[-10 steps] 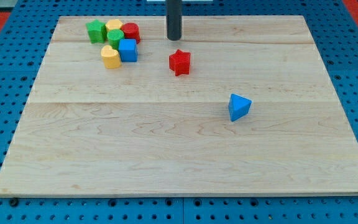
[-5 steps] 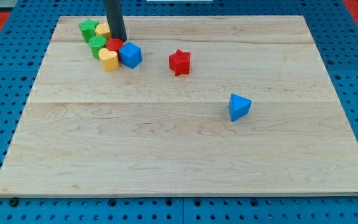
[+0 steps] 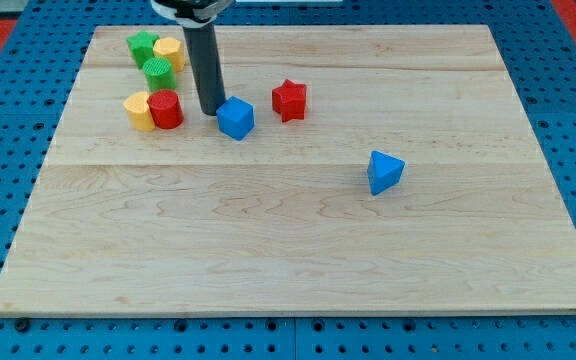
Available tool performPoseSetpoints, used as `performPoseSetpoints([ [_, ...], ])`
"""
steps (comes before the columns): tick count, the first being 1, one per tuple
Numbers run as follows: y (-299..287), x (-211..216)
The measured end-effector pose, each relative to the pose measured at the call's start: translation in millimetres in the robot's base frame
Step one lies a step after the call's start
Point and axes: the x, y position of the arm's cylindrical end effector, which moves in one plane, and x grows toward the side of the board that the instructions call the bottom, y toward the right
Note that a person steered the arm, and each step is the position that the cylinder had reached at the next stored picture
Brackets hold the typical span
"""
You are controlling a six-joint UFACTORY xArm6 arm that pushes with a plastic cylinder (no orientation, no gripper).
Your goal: Move the blue cube bottom right to the red circle
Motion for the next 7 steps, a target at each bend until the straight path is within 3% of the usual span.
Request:
performPoseSetpoints([
  [1, 19, -14],
  [7, 27, -1],
])
